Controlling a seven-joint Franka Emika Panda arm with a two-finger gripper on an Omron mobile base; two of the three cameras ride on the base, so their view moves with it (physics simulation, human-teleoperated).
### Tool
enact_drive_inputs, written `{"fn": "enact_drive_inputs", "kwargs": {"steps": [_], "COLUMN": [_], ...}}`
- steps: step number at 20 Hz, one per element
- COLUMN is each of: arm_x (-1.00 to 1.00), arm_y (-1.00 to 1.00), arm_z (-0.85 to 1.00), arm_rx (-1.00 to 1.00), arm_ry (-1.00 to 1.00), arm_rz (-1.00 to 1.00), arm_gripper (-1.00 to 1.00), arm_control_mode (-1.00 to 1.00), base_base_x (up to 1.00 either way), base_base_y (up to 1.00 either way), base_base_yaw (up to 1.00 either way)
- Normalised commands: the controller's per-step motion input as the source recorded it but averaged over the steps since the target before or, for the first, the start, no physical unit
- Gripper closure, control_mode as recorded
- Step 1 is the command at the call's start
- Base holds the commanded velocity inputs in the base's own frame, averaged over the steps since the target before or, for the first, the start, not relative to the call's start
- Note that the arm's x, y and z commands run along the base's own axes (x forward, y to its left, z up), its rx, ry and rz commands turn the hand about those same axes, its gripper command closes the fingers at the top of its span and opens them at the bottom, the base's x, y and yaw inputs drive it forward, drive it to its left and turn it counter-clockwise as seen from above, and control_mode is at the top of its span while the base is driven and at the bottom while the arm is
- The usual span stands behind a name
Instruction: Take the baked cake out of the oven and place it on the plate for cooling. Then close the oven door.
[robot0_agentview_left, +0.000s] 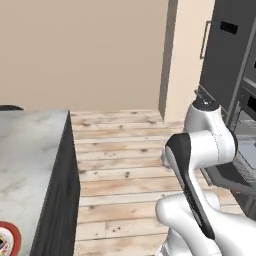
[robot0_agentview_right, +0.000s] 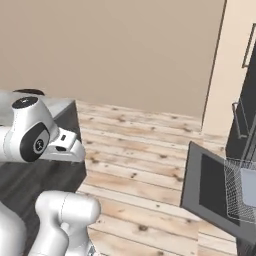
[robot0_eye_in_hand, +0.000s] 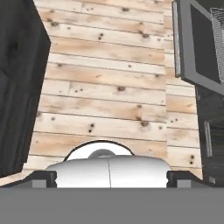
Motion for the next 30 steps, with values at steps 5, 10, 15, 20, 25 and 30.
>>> {"fn": "enact_drive_inputs", "kwargs": {"steps": [5, 10, 15, 20, 25, 30], "arm_x": [0.0, 0.0, 0.0, 0.0, 0.0, 0.0], "arm_y": [0.0, 0.0, 0.0, 0.0, 0.0, 0.0], "arm_z": [0.0, 0.0, 0.0, 0.0, 0.0, 0.0], "arm_rx": [0.0, 0.0, 0.0, 0.0, 0.0, 0.0], "arm_ry": [0.0, 0.0, 0.0, 0.0, 0.0, 0.0], "arm_rz": [0.0, 0.0, 0.0, 0.0, 0.0, 0.0], "arm_gripper": [-1.0, -1.0, -1.0, -1.0, -1.0, -1.0], "arm_control_mode": [1.0, 1.0, 1.0, 1.0, 1.0, 1.0], "base_base_x": [0.64, 0.88, 0.65, 0.12, 0.38, 0.39], "base_base_y": [-0.01, -0.04, -0.35, -0.79, -0.51, -0.26], "base_base_yaw": [-0.56, -0.42, -0.3, -0.12, -0.02, 0.0]}}
